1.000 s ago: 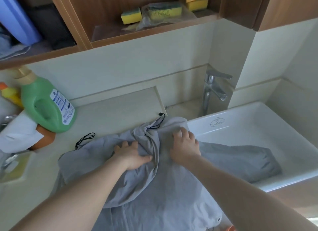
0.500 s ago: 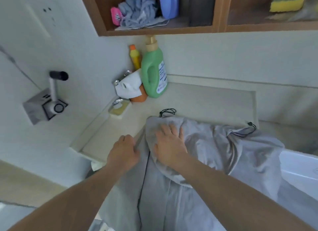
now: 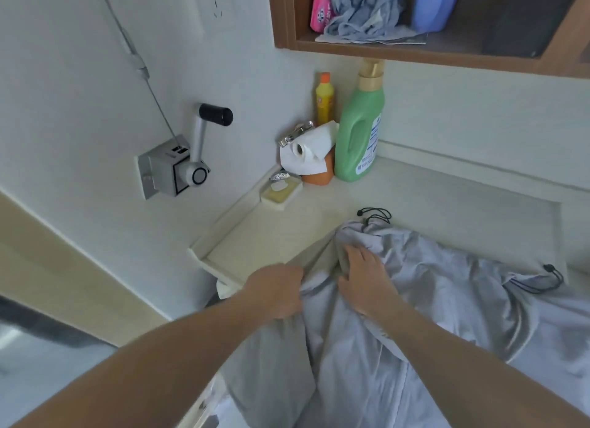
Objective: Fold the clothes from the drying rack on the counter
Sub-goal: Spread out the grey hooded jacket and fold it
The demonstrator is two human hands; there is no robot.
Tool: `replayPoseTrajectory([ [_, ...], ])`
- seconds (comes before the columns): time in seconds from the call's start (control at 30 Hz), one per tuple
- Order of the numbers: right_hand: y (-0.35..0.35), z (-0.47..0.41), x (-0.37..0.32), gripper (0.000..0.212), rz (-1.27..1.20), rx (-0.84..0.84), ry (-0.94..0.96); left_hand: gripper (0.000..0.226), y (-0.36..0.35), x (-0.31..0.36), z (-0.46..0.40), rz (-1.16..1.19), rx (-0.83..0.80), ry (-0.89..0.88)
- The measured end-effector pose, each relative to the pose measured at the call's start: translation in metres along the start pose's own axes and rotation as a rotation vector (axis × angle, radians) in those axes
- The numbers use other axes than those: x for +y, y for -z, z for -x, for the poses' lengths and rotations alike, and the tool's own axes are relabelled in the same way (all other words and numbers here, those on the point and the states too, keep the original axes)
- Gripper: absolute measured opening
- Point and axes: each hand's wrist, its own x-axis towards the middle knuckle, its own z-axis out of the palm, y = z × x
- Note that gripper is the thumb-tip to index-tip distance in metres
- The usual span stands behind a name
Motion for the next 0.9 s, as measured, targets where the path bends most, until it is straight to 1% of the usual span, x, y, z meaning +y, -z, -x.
replayPoseTrajectory([
  [0.07,-0.002,0.000,0.007,0.067,0.044,-0.014,-0.003,0.025,0.029,-0.025,-0.018,-0.048,0.034,-0.003],
  [0.1,-0.003,0.001,0.009,0.067,0.071,-0.026,-0.005,0.022,0.045,-0.037,-0.026,-0.077,0.071,0.015],
  [0.17,-0.002,0.003,0.008,0.067,0.123,-0.065,-0.023,0.019,0.074,-0.060,-0.042,-0.147,0.166,0.076],
  [0.23,0.002,0.006,0.005,0.061,0.150,-0.096,-0.051,0.026,0.089,-0.076,-0.053,-0.181,0.243,0.128],
  [0.27,0.003,0.007,0.004,0.058,0.155,-0.101,-0.064,0.028,0.091,-0.082,-0.058,-0.187,0.226,0.133],
  [0.33,0.004,0.007,0.001,0.056,0.167,-0.107,-0.073,0.030,0.081,-0.089,-0.064,-0.154,0.061,0.097],
  [0.37,0.005,0.008,0.000,0.055,0.173,-0.117,-0.075,0.031,0.071,-0.088,-0.067,-0.103,-0.028,0.068],
  [0.4,0.006,0.007,-0.002,0.053,0.168,-0.126,-0.079,0.035,0.060,-0.086,-0.069,-0.031,-0.077,0.045],
  [0.47,0.013,0.005,-0.008,0.048,0.117,-0.112,-0.109,0.042,0.045,-0.077,-0.076,0.102,-0.088,0.012],
  [0.53,0.023,0.003,-0.010,0.041,0.005,0.015,-0.166,0.047,0.037,-0.065,-0.082,0.150,-0.129,-0.009],
  [0.6,0.034,0.001,-0.006,0.036,-0.053,0.171,-0.231,0.043,0.030,-0.055,-0.086,0.131,-0.196,-0.021],
  [0.67,0.047,-0.001,0.004,0.037,-0.089,0.244,-0.320,0.035,0.024,-0.046,-0.087,0.093,-0.248,-0.050],
  [0.73,0.061,-0.002,0.020,0.047,-0.104,0.242,-0.444,0.027,0.019,-0.041,-0.089,0.037,-0.287,-0.097],
  [0.8,0.074,-0.002,0.043,0.056,-0.085,0.234,-0.568,0.017,0.016,-0.041,-0.092,-0.047,-0.282,-0.134],
  [0.87,0.086,-0.001,0.069,0.051,-0.006,0.203,-0.638,0.009,0.020,-0.045,-0.096,-0.077,-0.230,-0.125],
  [0.9,0.090,0.001,0.082,0.044,0.050,0.156,-0.651,0.011,0.023,-0.047,-0.100,-0.076,-0.203,-0.100],
])
